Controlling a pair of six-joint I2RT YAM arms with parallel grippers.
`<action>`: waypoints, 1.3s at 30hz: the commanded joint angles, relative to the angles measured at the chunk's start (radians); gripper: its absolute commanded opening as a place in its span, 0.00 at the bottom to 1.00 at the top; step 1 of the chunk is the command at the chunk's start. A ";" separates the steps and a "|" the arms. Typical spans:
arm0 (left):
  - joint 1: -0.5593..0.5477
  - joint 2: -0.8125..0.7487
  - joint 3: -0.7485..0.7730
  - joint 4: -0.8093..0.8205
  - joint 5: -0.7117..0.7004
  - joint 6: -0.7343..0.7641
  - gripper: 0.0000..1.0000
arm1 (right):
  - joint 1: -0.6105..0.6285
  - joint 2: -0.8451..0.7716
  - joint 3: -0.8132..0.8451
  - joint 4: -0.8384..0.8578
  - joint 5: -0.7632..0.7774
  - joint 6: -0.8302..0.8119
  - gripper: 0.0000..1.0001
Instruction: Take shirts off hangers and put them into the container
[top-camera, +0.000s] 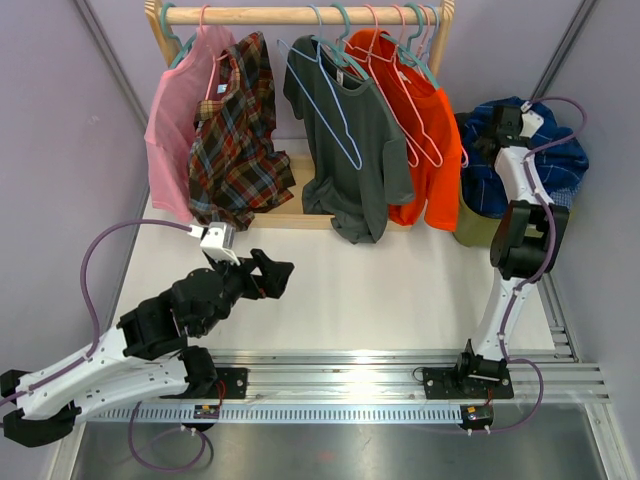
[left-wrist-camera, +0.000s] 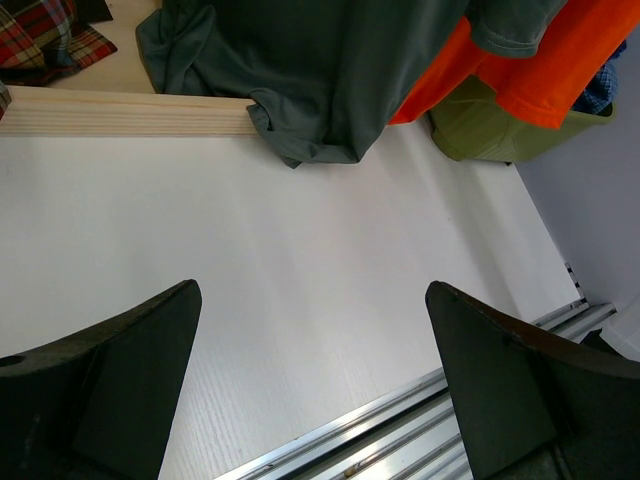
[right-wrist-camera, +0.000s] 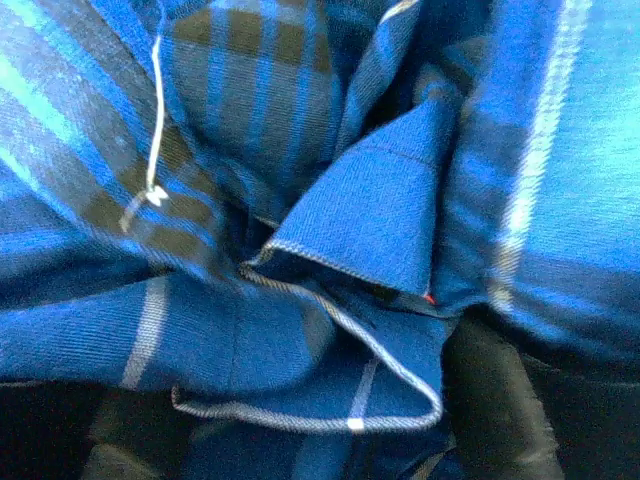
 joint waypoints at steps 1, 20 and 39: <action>0.002 -0.021 0.011 0.040 -0.008 0.005 0.99 | -0.031 -0.085 -0.055 -0.152 -0.029 -0.063 0.97; 0.004 -0.022 0.057 0.063 -0.004 0.109 0.99 | 0.080 -1.047 -0.365 0.232 -0.475 -0.186 0.99; 0.002 -0.099 0.108 -0.004 -0.074 0.134 0.99 | 0.894 -0.845 -0.086 0.046 -0.483 -0.377 1.00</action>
